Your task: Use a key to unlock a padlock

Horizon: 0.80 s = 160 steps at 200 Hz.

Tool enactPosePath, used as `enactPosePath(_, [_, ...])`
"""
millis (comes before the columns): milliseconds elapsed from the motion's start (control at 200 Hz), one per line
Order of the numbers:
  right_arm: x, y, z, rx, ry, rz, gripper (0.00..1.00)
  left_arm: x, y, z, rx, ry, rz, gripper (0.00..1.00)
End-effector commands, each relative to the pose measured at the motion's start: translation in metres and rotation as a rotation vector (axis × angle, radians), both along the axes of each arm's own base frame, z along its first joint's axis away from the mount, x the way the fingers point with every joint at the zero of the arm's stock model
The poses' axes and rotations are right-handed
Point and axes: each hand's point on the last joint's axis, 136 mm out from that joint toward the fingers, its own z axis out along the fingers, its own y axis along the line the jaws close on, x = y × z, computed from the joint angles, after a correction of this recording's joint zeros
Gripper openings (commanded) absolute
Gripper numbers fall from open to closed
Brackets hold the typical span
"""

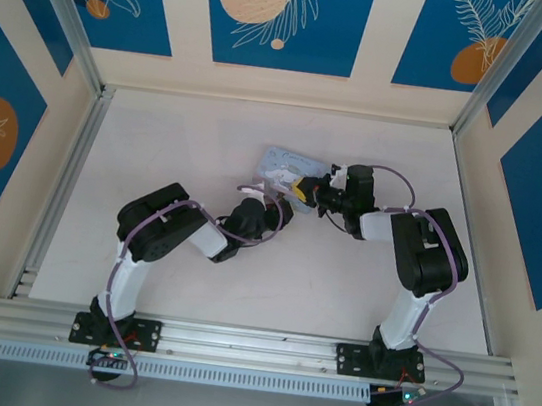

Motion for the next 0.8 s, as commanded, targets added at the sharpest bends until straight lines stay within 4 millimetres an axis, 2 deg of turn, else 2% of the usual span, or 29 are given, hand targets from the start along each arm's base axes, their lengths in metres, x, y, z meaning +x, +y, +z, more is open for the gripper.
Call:
enactPosePath(0, [-0.0109, -0.0022, -0.0366, -0.030, 0.139, -0.005, 0.00, 0.0024, 0.0048, -0.0158, 0.045, 0.018, 0.015, 0.33])
enactPosePath(300, [-0.0105, -0.0031, -0.0373, -0.028, 0.140, -0.008, 0.00, 0.0040, 0.0052, -0.0137, 0.044, 0.016, 0.017, 0.18])
enactPosePath(450, [-0.0106, -0.0028, -0.0374, -0.027, 0.140, -0.005, 0.00, 0.0044, 0.0072, -0.0106, 0.039, 0.016, 0.016, 0.14])
enactPosePath(620, [-0.0105, -0.0036, -0.0400, -0.027, 0.147, -0.009, 0.00, 0.0064, 0.0098, -0.0094, 0.042, 0.017, 0.034, 0.37])
enactPosePath(795, [-0.0107, -0.0023, -0.0407, -0.022, 0.149, -0.008, 0.00, 0.0095, 0.0061, -0.0112, 0.009, 0.019, 0.042, 0.40])
